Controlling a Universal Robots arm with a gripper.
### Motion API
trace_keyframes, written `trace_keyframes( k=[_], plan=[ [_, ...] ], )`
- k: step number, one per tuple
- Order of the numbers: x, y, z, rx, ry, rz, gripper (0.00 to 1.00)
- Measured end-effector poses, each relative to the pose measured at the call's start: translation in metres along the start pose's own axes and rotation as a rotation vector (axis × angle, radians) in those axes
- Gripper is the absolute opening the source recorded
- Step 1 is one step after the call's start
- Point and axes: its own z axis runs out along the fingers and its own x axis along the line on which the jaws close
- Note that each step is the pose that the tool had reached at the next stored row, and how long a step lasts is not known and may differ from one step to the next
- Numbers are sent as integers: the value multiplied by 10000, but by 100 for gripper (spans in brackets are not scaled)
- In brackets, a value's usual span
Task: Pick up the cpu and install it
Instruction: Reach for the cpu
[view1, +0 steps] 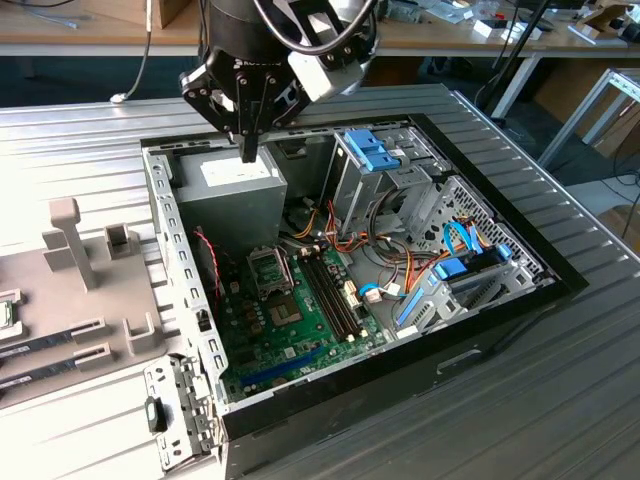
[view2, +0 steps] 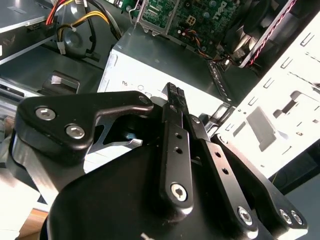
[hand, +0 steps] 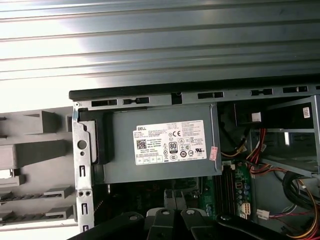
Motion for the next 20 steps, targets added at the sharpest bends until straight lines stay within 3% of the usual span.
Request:
trace_keyframes(
  k=[20],
  plan=[
    [95,-7,-3,0,0,0,11]
  ],
)
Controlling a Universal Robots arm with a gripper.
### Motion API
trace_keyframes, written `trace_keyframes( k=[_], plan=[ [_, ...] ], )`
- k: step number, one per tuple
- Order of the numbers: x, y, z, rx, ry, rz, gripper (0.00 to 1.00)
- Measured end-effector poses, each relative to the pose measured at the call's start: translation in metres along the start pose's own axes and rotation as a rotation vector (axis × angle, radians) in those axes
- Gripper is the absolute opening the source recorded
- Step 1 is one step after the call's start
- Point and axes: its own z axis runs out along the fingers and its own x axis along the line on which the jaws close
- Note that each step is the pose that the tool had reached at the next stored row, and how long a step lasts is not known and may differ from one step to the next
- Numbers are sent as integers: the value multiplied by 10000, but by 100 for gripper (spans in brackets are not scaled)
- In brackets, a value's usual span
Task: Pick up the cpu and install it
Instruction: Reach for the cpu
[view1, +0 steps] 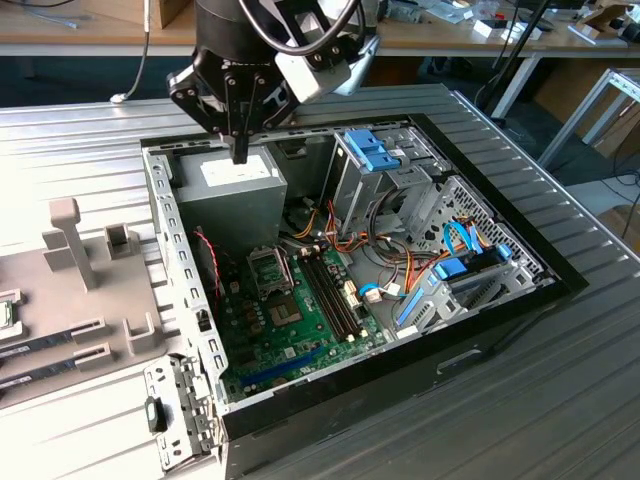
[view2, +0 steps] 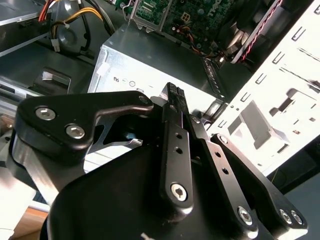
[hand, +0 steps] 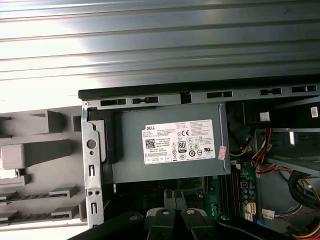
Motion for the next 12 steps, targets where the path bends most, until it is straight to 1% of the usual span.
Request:
trace_keyframes(
  k=[12],
  plan=[
    [43,-3,-1,0,0,0,11]
  ],
)
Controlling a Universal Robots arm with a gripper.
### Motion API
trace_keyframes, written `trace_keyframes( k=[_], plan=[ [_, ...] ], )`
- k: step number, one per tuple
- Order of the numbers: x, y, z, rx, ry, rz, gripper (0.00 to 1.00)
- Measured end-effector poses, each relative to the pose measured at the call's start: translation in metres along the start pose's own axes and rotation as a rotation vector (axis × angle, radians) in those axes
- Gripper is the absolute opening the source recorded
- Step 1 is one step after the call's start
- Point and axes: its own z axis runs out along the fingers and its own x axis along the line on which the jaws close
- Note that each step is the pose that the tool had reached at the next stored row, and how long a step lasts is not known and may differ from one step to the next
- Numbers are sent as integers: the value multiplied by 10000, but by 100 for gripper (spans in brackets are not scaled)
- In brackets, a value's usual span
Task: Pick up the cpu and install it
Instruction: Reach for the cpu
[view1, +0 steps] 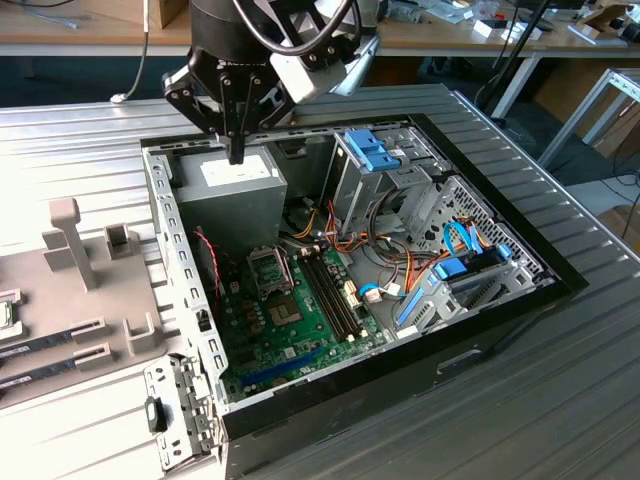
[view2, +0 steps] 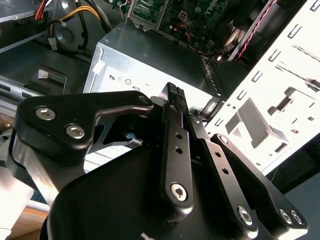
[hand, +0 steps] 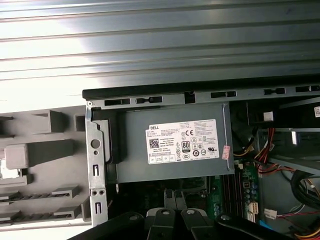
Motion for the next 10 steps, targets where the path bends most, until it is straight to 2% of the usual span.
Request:
trace_keyframes(
  k=[10],
  plan=[
    [37,-3,-1,0,0,0,11]
  ],
)
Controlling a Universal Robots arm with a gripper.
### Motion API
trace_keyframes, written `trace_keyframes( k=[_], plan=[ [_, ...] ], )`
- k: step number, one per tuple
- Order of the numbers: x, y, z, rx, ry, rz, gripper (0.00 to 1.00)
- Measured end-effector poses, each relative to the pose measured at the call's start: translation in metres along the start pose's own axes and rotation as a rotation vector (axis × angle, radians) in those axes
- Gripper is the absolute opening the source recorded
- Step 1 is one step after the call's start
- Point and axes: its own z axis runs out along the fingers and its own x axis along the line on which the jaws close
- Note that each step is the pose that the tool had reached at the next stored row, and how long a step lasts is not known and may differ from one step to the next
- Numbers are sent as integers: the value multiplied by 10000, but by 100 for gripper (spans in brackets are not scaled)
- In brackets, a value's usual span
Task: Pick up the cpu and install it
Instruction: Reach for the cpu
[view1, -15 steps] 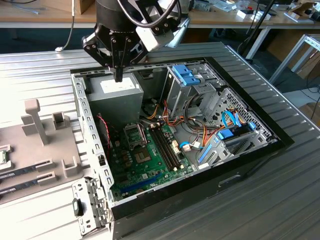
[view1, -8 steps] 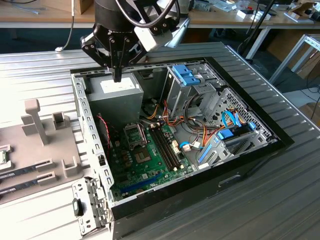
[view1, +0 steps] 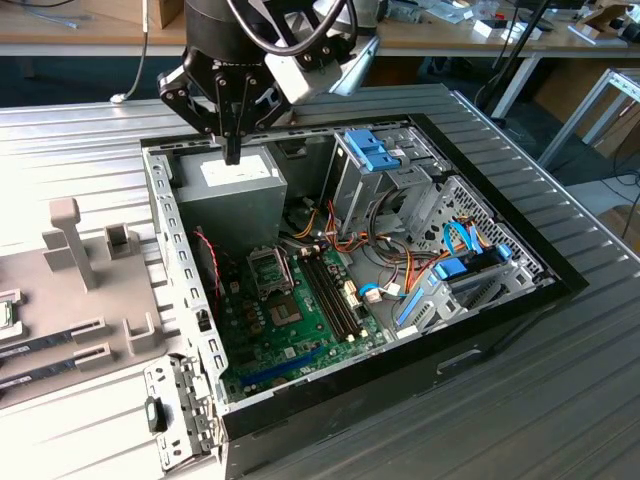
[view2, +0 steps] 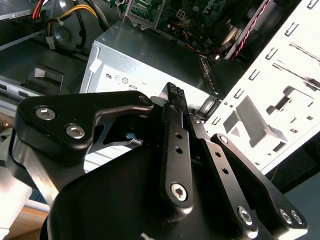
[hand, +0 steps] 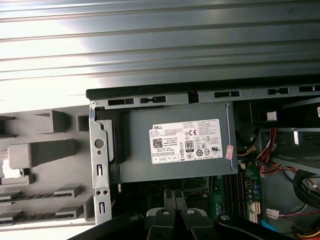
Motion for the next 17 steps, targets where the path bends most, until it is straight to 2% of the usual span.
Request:
trace_keyframes(
  k=[17],
  plan=[
    [105,-8,-3,0,0,-1,11]
  ],
)
